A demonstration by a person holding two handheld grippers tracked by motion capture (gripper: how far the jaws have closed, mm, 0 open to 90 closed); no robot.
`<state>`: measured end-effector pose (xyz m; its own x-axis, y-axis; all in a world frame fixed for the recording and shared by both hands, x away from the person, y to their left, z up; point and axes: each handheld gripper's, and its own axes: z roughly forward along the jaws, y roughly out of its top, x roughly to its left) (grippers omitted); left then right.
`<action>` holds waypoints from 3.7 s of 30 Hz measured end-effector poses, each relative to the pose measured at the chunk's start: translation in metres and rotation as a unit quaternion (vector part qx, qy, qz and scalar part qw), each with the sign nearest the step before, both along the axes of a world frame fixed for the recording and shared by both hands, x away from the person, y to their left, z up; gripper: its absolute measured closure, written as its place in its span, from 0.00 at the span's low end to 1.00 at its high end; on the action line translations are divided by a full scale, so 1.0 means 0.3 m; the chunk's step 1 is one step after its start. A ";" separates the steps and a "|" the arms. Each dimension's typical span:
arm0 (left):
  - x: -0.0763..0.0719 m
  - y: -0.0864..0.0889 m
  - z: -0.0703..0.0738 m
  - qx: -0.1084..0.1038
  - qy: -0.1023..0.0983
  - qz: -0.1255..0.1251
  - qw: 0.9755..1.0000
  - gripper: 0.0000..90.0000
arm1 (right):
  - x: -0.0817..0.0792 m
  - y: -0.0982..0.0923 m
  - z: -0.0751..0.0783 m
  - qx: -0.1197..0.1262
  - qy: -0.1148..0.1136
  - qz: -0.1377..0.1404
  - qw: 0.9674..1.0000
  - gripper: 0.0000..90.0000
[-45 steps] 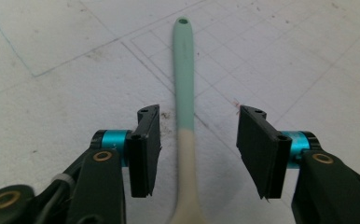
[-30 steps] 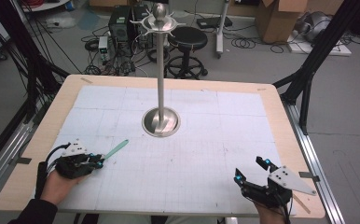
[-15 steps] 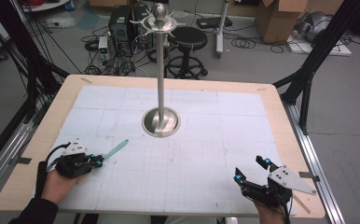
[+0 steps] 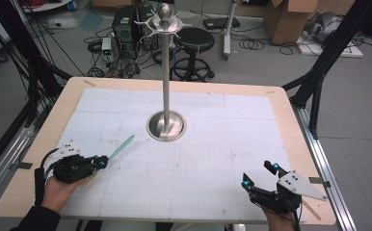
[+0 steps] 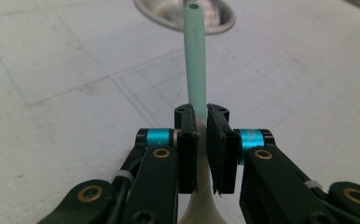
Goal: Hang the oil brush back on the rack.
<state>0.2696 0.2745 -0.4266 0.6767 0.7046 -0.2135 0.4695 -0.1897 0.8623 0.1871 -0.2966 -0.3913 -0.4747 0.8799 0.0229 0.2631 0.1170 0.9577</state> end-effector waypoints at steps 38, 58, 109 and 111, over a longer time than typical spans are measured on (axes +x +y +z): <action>-0.184 -0.297 0.204 -0.163 -0.112 -0.218 0.956 0.91 | 0.159 0.435 0.119 0.115 -0.005 0.369 0.922 0.26; -0.182 -0.351 0.187 -0.175 -0.105 -0.266 0.942 0.91 | 0.167 0.488 0.147 0.130 -0.029 0.457 0.880 0.72; -0.171 -0.479 0.200 0.037 -0.138 -0.167 0.975 0.82 | 0.159 0.590 0.241 0.063 0.136 0.314 0.938 0.84; -0.171 -0.480 0.199 0.039 -0.140 -0.168 0.975 0.87 | 0.159 0.591 0.241 0.065 0.142 0.309 0.938 0.84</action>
<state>0.2183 0.1306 -0.3669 0.8959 0.4405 0.0579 0.1182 -0.3619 0.9247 0.2348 -0.1192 -0.3189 -0.8514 0.4205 0.3137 0.4305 0.2182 0.8758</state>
